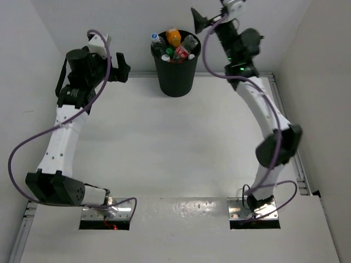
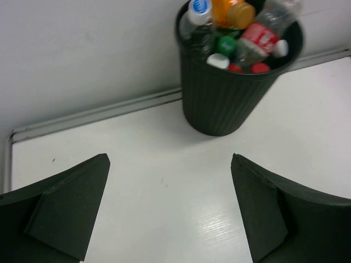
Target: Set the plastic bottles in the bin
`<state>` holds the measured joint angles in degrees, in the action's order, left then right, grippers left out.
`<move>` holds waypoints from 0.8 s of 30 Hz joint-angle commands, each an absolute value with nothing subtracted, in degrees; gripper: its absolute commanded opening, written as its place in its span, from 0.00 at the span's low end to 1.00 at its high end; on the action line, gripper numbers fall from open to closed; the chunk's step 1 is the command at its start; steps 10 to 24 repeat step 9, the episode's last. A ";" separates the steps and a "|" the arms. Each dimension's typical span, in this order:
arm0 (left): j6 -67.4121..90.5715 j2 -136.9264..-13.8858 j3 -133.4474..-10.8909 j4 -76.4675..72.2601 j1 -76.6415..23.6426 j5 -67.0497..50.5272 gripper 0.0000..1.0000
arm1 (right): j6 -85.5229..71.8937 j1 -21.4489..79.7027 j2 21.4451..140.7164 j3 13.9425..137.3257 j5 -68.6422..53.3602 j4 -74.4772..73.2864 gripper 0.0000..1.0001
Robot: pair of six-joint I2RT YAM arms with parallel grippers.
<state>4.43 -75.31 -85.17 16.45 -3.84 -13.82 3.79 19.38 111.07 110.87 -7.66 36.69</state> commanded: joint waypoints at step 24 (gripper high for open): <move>3.69 -80.68 -93.78 31.73 -2.20 -5.00 1.00 | -4.66 -2.17 78.41 81.75 -14.76 -8.61 1.00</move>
